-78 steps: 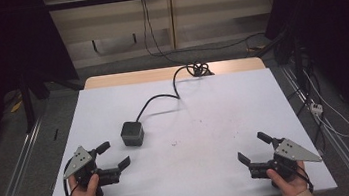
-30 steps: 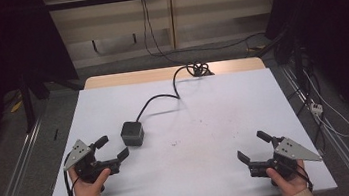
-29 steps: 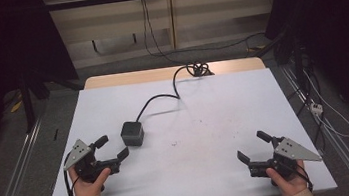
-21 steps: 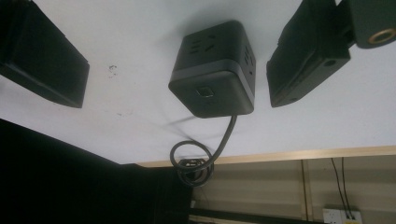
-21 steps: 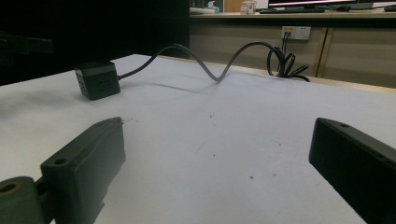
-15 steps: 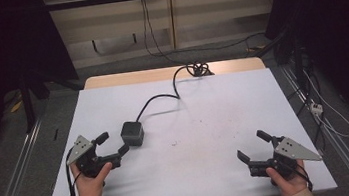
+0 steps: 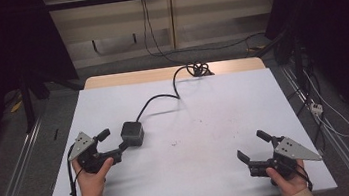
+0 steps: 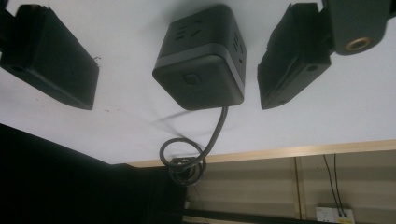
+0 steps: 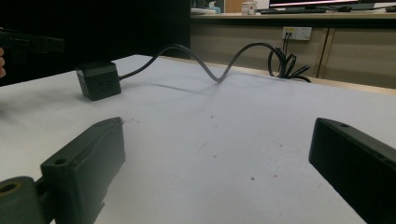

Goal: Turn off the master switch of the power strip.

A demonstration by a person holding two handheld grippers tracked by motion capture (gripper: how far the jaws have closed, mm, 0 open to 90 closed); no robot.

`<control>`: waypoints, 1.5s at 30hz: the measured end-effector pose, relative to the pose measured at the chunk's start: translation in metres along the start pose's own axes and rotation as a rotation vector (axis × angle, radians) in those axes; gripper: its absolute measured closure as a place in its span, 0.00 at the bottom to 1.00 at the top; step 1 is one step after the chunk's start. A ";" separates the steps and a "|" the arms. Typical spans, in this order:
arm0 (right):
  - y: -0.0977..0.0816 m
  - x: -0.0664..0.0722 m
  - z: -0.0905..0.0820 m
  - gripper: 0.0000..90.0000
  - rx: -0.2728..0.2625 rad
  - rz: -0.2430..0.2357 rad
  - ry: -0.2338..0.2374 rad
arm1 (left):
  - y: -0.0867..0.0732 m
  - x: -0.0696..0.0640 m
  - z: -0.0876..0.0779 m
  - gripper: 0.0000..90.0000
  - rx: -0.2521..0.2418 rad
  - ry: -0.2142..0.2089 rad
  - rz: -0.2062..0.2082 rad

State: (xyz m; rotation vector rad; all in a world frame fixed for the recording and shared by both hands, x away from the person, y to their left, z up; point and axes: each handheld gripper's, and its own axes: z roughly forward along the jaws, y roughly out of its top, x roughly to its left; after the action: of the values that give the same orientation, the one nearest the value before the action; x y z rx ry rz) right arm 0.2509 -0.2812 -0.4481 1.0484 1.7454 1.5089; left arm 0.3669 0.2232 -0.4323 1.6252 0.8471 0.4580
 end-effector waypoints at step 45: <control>0.001 0.000 0.000 0.04 0.002 -0.003 0.001 | 0.013 0.000 0.014 0.55 0.005 -0.023 0.012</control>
State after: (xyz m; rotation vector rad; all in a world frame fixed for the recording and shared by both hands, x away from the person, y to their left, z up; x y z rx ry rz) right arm 0.2506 -0.2809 -0.4471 1.0451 1.7485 1.5063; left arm 0.3801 0.2135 -0.4231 1.6381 0.8230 0.4451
